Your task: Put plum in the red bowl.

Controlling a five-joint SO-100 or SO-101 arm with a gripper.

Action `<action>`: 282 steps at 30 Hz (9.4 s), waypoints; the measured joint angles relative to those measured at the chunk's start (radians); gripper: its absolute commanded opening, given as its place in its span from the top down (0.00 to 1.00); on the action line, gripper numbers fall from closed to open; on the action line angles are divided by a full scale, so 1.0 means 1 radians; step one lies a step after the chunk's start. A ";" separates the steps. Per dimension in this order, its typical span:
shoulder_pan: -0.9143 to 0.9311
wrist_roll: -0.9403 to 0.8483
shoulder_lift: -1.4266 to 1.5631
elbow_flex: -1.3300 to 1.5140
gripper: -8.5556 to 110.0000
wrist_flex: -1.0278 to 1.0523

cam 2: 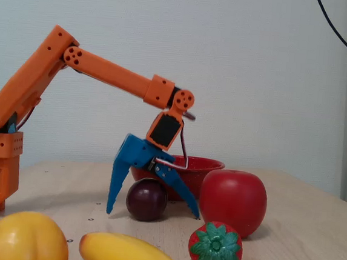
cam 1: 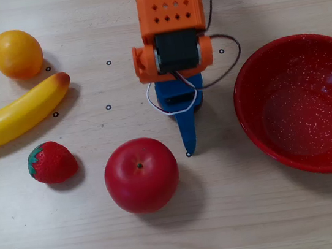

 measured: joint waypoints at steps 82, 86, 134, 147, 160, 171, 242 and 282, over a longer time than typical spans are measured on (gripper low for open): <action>0.031 -0.049 -0.017 -0.098 0.56 -0.074; 0.031 -0.049 -0.005 -0.097 0.58 -0.081; 0.012 -0.051 0.199 -0.434 0.93 0.087; 0.121 -0.094 0.522 -0.268 0.93 -0.213; 0.403 -0.046 0.870 0.364 0.93 -0.765; 0.489 0.081 0.684 0.449 0.93 -0.825; 0.052 -0.043 1.784 1.459 0.93 -1.042; 0.020 -0.199 2.341 1.919 0.93 -0.836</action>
